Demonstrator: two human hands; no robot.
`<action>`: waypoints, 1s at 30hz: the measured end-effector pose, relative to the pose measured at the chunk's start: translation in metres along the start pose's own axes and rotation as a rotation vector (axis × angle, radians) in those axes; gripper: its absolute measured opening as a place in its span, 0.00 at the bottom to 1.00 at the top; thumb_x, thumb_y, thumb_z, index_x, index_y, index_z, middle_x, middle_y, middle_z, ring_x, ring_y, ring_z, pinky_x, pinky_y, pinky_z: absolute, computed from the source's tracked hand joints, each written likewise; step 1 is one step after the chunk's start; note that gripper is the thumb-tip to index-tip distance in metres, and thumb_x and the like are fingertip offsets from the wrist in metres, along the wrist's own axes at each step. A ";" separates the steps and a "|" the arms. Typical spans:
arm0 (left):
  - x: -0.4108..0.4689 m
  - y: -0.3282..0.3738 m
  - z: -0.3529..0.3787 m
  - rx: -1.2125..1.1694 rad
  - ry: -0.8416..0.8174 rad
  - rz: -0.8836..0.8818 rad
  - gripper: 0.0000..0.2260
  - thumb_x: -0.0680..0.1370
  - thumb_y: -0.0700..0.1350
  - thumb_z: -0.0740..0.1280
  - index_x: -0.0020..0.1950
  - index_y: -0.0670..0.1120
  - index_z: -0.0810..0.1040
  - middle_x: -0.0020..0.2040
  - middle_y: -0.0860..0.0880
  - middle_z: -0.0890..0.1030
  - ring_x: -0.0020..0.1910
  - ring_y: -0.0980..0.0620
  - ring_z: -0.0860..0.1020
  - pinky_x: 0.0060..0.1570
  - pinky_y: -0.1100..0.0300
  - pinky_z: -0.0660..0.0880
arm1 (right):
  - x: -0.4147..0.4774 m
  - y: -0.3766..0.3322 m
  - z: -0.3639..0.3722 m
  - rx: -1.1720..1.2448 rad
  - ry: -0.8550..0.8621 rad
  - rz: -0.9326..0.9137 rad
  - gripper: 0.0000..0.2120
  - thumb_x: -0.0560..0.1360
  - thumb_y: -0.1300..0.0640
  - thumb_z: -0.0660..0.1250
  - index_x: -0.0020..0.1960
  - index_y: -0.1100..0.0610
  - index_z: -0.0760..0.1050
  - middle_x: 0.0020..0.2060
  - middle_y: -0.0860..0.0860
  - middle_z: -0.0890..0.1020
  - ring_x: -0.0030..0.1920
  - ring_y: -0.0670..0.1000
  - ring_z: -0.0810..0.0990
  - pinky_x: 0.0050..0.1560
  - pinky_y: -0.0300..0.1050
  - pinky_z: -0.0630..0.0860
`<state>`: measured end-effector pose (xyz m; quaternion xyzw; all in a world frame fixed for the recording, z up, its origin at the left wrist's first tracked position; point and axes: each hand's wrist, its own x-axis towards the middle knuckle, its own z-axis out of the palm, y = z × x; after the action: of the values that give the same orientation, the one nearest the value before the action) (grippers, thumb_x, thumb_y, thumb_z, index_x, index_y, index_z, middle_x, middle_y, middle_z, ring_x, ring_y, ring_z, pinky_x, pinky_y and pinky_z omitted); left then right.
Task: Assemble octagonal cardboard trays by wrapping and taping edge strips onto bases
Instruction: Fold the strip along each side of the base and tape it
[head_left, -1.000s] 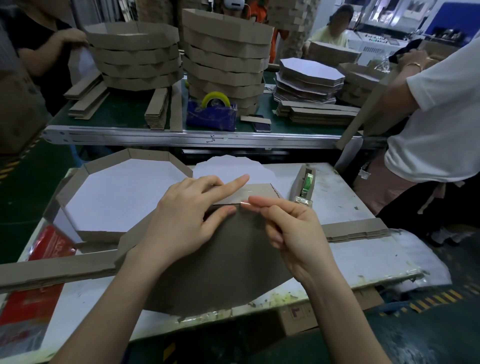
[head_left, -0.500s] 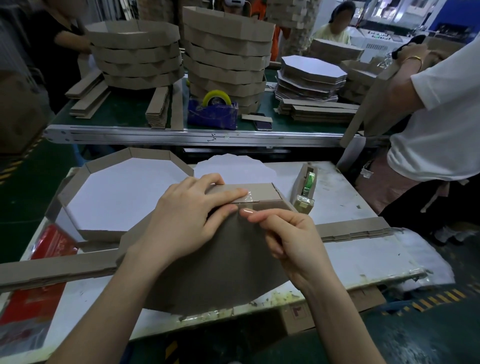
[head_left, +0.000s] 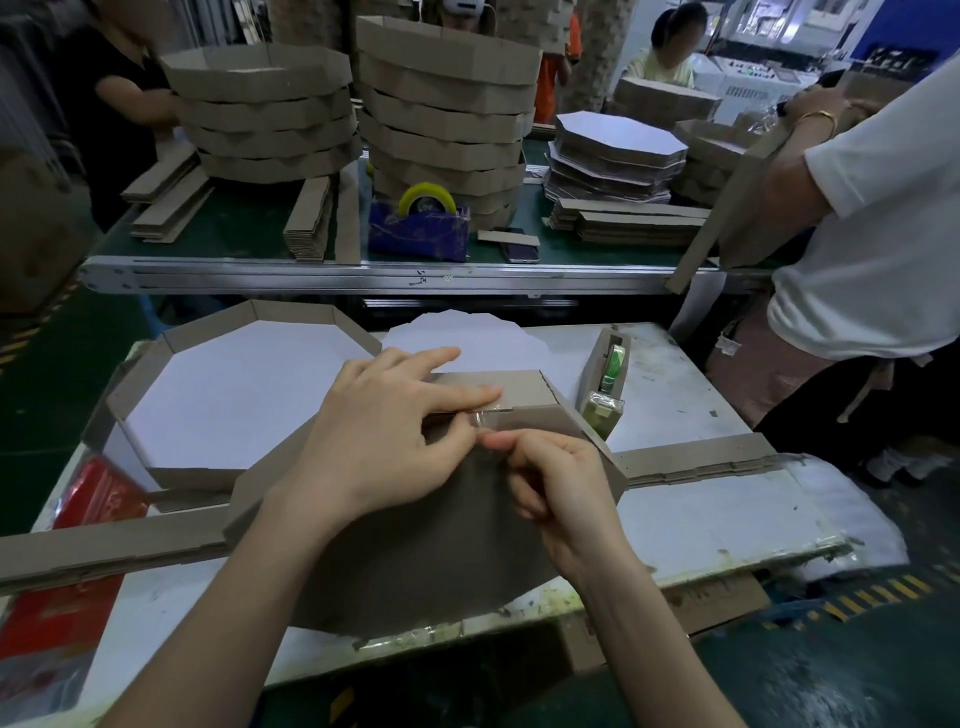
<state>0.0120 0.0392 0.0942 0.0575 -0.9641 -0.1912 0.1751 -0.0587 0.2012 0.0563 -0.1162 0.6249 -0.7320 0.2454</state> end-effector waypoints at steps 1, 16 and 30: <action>0.002 0.002 0.001 -0.017 0.012 -0.027 0.17 0.75 0.65 0.52 0.59 0.74 0.73 0.71 0.59 0.71 0.66 0.55 0.70 0.62 0.52 0.64 | 0.000 0.000 -0.001 0.004 -0.001 -0.005 0.19 0.74 0.70 0.58 0.38 0.59 0.86 0.21 0.54 0.66 0.20 0.46 0.59 0.23 0.37 0.58; 0.011 -0.007 0.004 0.227 -0.014 -0.031 0.27 0.72 0.70 0.57 0.70 0.66 0.69 0.62 0.60 0.76 0.59 0.53 0.72 0.50 0.57 0.62 | 0.030 0.002 -0.040 -0.136 0.332 -0.361 0.20 0.74 0.68 0.59 0.28 0.55 0.81 0.21 0.51 0.73 0.23 0.45 0.66 0.28 0.34 0.65; 0.028 0.033 0.011 0.307 -0.030 -0.086 0.33 0.69 0.74 0.49 0.69 0.64 0.70 0.61 0.60 0.77 0.57 0.55 0.74 0.45 0.60 0.66 | 0.205 0.032 -0.148 -0.385 0.533 0.209 0.16 0.79 0.59 0.60 0.65 0.56 0.76 0.64 0.58 0.76 0.63 0.61 0.73 0.65 0.57 0.74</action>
<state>-0.0194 0.0686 0.1064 0.1218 -0.9812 -0.0499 0.1415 -0.2974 0.2217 -0.0312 0.0997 0.8021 -0.5763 0.1207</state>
